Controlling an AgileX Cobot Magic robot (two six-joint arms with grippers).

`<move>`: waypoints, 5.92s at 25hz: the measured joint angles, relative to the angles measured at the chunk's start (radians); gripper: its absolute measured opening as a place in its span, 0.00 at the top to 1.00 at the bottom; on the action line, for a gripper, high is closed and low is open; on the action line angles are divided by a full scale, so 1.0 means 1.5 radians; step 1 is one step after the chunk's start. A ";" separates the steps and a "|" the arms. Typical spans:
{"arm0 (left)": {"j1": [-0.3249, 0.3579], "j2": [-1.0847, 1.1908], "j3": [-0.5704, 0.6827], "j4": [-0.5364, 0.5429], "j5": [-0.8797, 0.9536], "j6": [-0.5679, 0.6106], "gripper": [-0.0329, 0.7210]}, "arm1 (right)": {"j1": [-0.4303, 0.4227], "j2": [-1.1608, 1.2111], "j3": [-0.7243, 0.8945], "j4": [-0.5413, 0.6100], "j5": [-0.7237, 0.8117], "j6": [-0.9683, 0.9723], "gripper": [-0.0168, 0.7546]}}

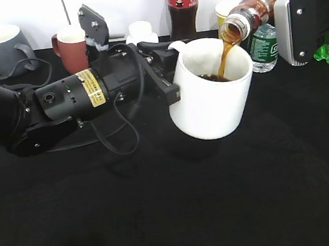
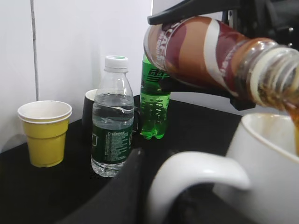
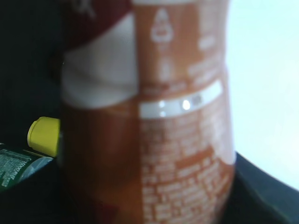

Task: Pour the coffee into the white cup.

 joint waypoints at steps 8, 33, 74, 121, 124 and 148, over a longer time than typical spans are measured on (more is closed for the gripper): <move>0.000 0.000 0.000 0.000 0.000 -0.006 0.81 | 0.000 0.000 0.000 0.003 0.000 -0.001 0.31; 0.310 0.003 0.120 -0.104 -0.075 0.099 0.81 | 0.000 0.000 0.000 0.035 -0.150 0.763 0.31; 0.332 -0.430 0.394 -0.075 0.086 0.163 0.44 | 0.000 0.230 0.089 0.279 -0.220 0.773 0.31; 0.058 -0.773 0.102 -0.210 1.236 0.020 0.45 | 0.000 -0.502 0.057 0.675 0.886 0.544 0.23; 0.045 -0.955 0.101 -0.315 1.346 0.116 0.45 | 0.000 -0.693 0.068 0.688 1.014 0.547 0.23; 0.275 -1.243 0.271 -0.398 1.401 0.252 0.62 | -0.125 -0.993 0.213 0.647 1.051 0.567 0.23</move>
